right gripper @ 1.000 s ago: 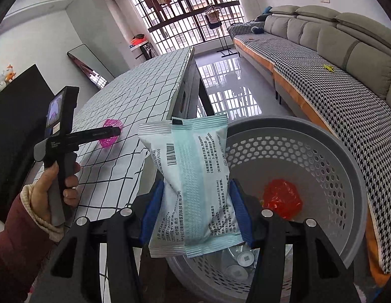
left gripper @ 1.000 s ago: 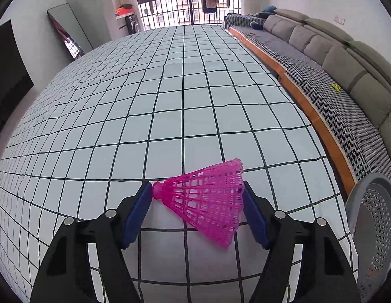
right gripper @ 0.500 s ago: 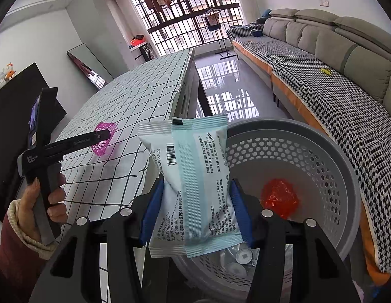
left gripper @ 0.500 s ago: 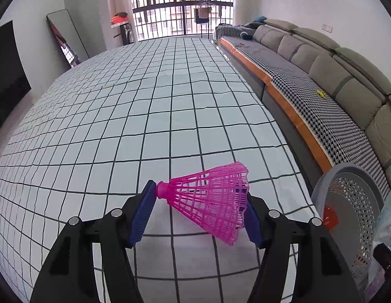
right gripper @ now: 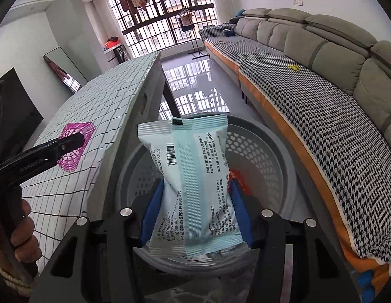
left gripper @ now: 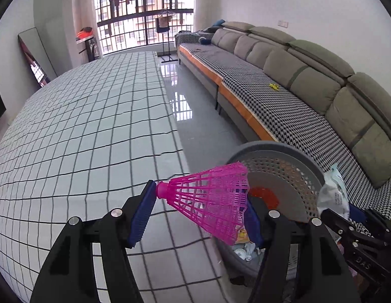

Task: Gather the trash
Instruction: 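Carry the packet and shuttlecock over the grey wastebasket, then open both tools to drop the packet and shuttlecock into the basket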

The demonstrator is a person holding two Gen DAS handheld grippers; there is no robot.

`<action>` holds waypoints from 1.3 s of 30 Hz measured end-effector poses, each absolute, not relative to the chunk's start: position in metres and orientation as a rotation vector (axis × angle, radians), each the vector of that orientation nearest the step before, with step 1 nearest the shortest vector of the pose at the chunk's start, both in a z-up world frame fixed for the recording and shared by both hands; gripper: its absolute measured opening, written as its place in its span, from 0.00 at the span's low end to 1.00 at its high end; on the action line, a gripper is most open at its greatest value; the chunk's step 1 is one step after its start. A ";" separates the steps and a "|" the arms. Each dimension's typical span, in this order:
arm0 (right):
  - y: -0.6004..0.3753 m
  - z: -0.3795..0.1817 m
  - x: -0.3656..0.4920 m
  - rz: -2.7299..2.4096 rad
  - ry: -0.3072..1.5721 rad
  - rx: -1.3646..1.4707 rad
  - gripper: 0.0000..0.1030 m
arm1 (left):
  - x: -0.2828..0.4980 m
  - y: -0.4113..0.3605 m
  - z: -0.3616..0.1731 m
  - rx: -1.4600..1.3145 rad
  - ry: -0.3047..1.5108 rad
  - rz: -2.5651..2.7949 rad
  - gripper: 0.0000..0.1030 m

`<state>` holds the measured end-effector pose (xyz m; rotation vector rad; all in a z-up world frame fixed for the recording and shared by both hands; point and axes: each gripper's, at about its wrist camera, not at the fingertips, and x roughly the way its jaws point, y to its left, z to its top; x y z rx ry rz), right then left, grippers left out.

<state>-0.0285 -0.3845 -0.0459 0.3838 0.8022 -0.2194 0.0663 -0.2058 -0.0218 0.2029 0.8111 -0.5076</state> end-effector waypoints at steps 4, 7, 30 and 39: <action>-0.398 -0.054 -0.033 -0.243 0.807 0.395 0.51 | 0.051 -0.231 -0.031 0.229 0.827 -0.542 0.60; -0.404 -0.058 -0.033 -0.250 0.813 0.393 0.51 | 0.048 -0.244 -0.039 0.242 0.854 -0.554 0.60; -0.411 -0.068 -0.023 -0.225 0.822 0.391 0.67 | 0.046 -0.256 -0.050 0.258 0.883 -0.526 0.73; -0.410 -0.065 -0.029 -0.244 0.813 0.395 0.67 | 0.042 -0.253 -0.048 0.253 0.880 -0.511 0.77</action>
